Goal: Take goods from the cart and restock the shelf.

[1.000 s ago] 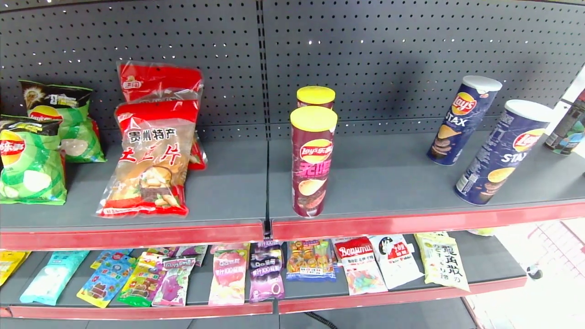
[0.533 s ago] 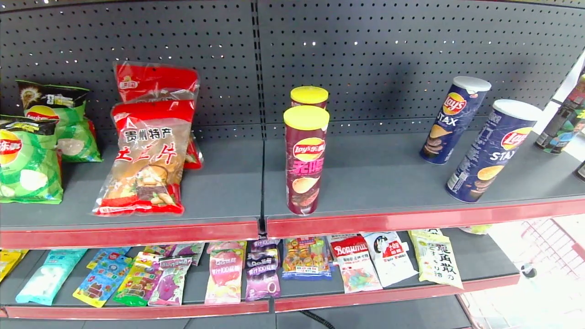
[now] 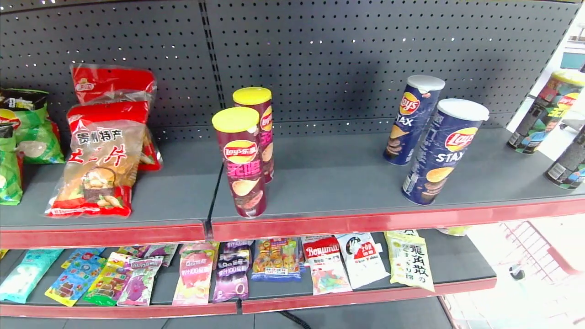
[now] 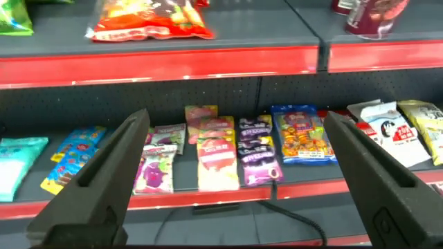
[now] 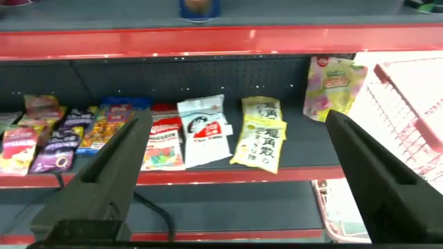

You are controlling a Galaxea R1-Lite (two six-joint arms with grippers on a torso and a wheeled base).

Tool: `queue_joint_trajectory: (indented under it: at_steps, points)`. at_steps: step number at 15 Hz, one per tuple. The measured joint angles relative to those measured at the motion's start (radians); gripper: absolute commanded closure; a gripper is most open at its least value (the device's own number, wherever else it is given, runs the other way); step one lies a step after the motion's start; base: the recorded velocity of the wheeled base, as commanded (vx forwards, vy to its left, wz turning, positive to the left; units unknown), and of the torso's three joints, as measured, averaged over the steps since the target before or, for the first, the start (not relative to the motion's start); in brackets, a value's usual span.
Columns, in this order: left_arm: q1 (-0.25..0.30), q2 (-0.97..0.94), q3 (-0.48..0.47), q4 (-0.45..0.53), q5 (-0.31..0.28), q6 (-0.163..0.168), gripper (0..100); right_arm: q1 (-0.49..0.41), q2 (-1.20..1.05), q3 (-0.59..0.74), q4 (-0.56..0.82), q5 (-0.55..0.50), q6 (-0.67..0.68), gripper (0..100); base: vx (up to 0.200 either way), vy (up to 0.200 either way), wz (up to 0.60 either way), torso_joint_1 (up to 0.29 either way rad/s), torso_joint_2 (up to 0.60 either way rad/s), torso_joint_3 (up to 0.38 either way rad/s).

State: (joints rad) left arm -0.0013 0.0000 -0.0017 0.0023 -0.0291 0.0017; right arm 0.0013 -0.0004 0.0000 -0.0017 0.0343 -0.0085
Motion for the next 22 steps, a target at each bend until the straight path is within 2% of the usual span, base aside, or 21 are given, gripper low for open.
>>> queue_joint_trajectory:
  at_steps: [17,22]
  points:
    - [-0.001,0.000,0.000,0.000,0.000,0.000,0,0.000,0.000,0.000,0.001,-0.001,0.001,0,0.000,-0.200,0.00,0.003,0.00,0.002]
    - [-0.001,0.000,0.000,0.002,0.001,0.000,0,-0.001,0.000,0.000,0.000,-0.001,0.001,0,0.000,0.000,0.00,0.000,0.00,0.000]
